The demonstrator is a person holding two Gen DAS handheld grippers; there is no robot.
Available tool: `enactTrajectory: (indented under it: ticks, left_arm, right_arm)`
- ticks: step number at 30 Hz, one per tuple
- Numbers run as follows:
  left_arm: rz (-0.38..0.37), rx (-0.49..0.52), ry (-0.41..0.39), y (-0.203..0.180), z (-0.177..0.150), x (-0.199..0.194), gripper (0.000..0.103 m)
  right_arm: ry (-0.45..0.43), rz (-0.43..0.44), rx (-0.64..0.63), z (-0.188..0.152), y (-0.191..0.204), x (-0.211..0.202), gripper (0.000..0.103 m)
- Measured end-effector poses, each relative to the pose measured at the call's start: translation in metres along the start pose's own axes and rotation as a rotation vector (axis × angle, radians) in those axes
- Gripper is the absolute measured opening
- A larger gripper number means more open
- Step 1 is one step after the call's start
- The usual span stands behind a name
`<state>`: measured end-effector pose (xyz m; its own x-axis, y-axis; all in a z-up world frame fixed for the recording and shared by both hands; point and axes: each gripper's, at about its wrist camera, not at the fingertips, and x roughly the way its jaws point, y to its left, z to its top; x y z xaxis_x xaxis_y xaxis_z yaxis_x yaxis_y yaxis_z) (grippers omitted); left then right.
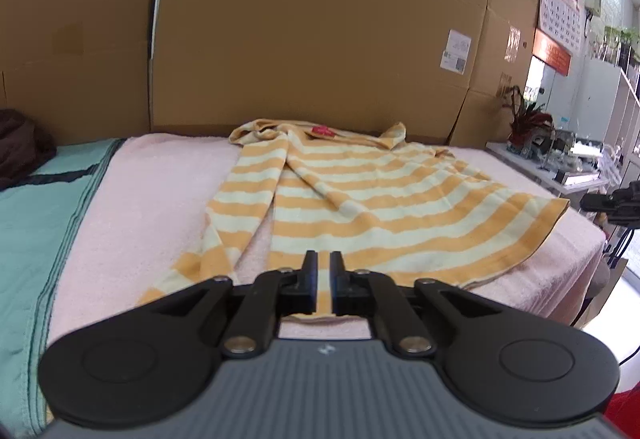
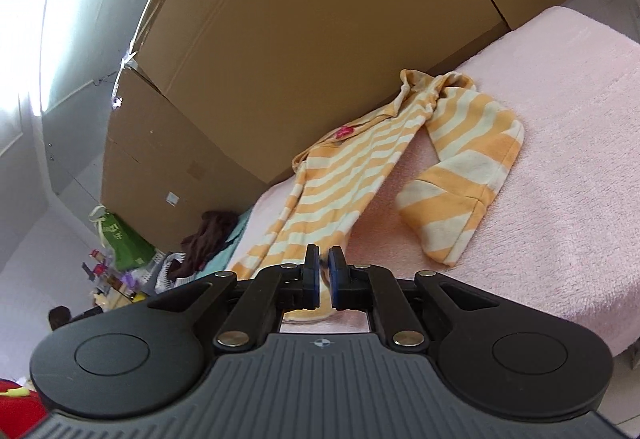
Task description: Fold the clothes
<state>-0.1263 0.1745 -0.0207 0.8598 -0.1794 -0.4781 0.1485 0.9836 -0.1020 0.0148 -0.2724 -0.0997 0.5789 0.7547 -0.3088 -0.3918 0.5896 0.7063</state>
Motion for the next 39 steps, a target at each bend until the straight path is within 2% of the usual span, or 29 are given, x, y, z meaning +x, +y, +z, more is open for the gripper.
enactTrajectory:
  ticks: [1, 2, 3, 4, 5, 6, 7, 8, 10, 11, 13, 15, 18, 19, 21, 22, 24, 25, 30, 34, 39]
  left_arm:
    - [0.025, 0.017, 0.021, 0.0, -0.004, 0.006, 0.014]
    - [0.042, 0.029, 0.042, 0.0, -0.008, 0.013, 0.028]
    - [0.053, 0.035, 0.061, 0.001, -0.011, 0.02, 0.036]
    - [0.058, 0.034, 0.077, 0.003, -0.014, 0.026, 0.037]
    - [0.06, 0.027, 0.093, 0.005, -0.017, 0.033, 0.041]
    - [0.062, 0.012, 0.102, 0.008, -0.018, 0.038, 0.051]
    - [0.06, -0.008, 0.102, 0.009, -0.018, 0.043, 0.056]
    - [0.048, -0.029, 0.099, 0.011, -0.017, 0.047, 0.062]
    - [0.024, -0.073, 0.092, 0.014, -0.015, 0.055, 0.073]
    - [0.009, -0.086, 0.091, 0.014, -0.014, 0.058, 0.081]
    - [0.0, -0.079, 0.082, 0.01, -0.013, 0.064, 0.085]
    - [0.0, -0.067, 0.071, 0.004, -0.013, 0.068, 0.083]
    - [0.008, -0.069, 0.053, 0.002, -0.013, 0.071, 0.05]
    - [0.013, -0.076, 0.048, 0.002, -0.013, 0.071, 0.042]
    - [0.008, -0.108, 0.044, 0.006, -0.013, 0.07, 0.003]
    - [0.002, -0.127, 0.043, 0.008, -0.013, 0.069, 0.003]
    - [-0.005, -0.148, 0.027, 0.008, -0.014, 0.064, 0.002]
    - [-0.009, -0.149, 0.014, 0.007, -0.014, 0.061, 0.002]
    - [-0.05, -0.167, -0.074, 0.003, -0.006, 0.03, 0.001]
    - [-0.044, -0.17, -0.092, 0.003, -0.001, 0.009, 0.001]
    - [-0.05, -0.198, -0.098, 0.01, -0.007, -0.018, 0.0]
  right_arm:
    - [-0.004, -0.045, -0.02, -0.001, 0.0, 0.0, 0.001]
    - [-0.001, -0.099, -0.047, -0.004, 0.0, 0.003, 0.001]
    - [0.003, -0.153, -0.074, -0.007, -0.001, 0.007, 0.004]
    - [0.017, -0.194, -0.087, -0.01, -0.003, 0.012, 0.01]
    - [0.032, -0.232, -0.087, -0.013, -0.007, 0.019, 0.023]
    - [0.047, -0.267, -0.081, -0.016, -0.012, 0.024, 0.033]
    - [0.047, -0.294, -0.078, -0.019, -0.016, 0.029, 0.046]
    - [0.046, -0.318, -0.076, -0.022, -0.019, 0.032, 0.046]
    - [0.03, -0.316, -0.08, -0.023, -0.021, 0.036, 0.046]
    - [0.022, -0.312, -0.083, -0.023, -0.021, 0.037, 0.047]
    - [0.027, -0.303, -0.093, -0.021, -0.021, 0.04, 0.049]
    - [0.027, -0.288, -0.1, -0.023, -0.018, 0.045, 0.05]
    - [0.017, -0.26, -0.093, -0.027, -0.015, 0.055, 0.05]
    - [0.009, -0.263, -0.097, -0.028, -0.015, 0.058, 0.047]
    - [-0.013, -0.279, -0.113, -0.029, -0.014, 0.063, 0.031]
    - [-0.012, -0.281, -0.101, -0.028, -0.016, 0.064, 0.005]
    - [-0.005, -0.28, -0.068, -0.024, -0.021, 0.065, 0.006]
    - [-0.009, -0.251, -0.041, -0.023, -0.023, 0.063, 0.006]
    - [-0.031, -0.037, 0.049, -0.016, -0.018, 0.046, 0.006]
    - [-0.051, 0.072, 0.095, -0.013, -0.018, 0.029, 0.006]
    - [-0.06, 0.11, 0.102, -0.015, -0.015, 0.012, 0.006]
